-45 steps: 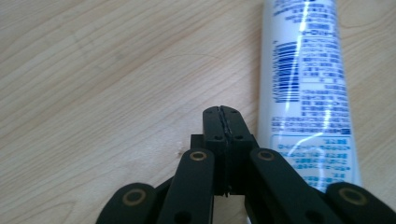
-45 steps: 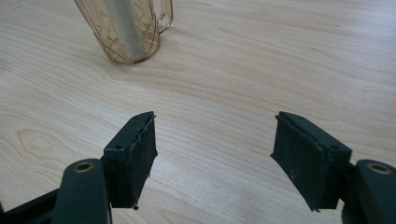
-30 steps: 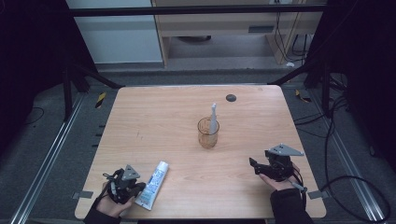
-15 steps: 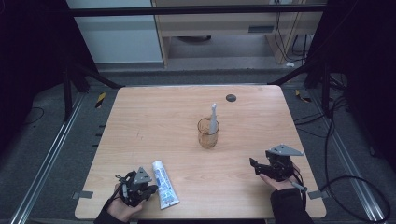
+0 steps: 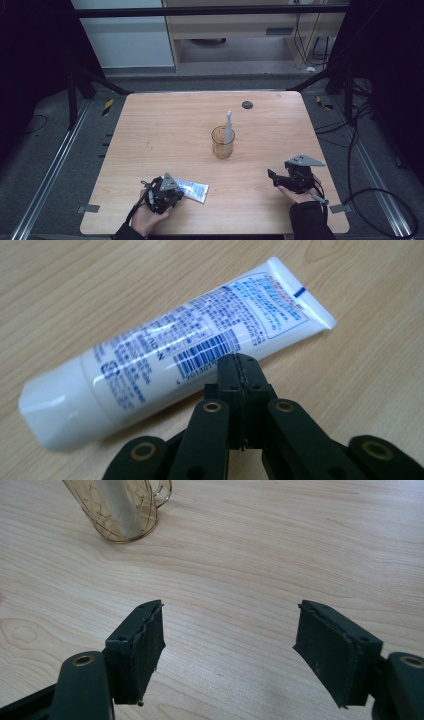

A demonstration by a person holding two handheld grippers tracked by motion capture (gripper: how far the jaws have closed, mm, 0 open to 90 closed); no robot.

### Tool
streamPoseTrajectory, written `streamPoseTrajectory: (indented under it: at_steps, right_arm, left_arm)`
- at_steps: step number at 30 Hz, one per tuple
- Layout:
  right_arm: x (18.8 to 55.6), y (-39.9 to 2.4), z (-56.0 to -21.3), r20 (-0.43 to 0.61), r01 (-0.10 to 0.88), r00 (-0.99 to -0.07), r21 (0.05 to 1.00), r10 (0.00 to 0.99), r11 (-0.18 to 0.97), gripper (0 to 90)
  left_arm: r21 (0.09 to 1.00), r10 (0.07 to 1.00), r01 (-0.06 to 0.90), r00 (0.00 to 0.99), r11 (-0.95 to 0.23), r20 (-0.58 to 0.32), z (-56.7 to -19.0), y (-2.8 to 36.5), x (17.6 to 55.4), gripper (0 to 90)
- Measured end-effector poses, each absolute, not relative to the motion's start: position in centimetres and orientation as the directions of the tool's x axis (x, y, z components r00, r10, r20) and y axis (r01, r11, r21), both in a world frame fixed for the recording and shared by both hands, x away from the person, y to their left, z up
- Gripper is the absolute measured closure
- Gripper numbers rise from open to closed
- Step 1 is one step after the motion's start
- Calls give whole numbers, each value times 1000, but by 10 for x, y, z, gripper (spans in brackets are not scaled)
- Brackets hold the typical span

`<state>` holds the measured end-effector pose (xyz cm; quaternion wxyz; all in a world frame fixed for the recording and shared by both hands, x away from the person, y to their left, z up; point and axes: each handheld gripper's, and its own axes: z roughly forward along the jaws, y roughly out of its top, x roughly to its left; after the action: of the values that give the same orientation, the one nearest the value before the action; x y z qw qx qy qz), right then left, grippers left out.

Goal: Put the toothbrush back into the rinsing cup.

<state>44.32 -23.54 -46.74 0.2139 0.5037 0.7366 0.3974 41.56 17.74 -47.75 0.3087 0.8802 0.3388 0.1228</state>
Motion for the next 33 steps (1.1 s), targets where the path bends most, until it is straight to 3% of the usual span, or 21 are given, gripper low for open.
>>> streamPoseTrajectory:
  at_steps: [7, 15, 21, 33]
  right_arm:
    - [444, -236, -469, 82, 571, -402, 801, 912, 180, 273]
    - [445, -236, -470, 77, 573, -402, 798, 912, 186, 274]
    - [446, -236, -472, 79, 580, -404, 792, 912, 189, 276]
    - [446, -236, -474, 74, 585, -410, 786, 909, 200, 277]
  left_arm:
    - [654, 664, 494, 747, -573, 18, -467, 170, 425, 894]
    - [688, 715, 486, 696, -538, 67, -447, 196, 463, 894]
    - [619, 701, 518, 709, -590, 76, -464, 210, 483, 895]
    - [572, 689, 524, 718, -631, 103, -468, 211, 474, 895]
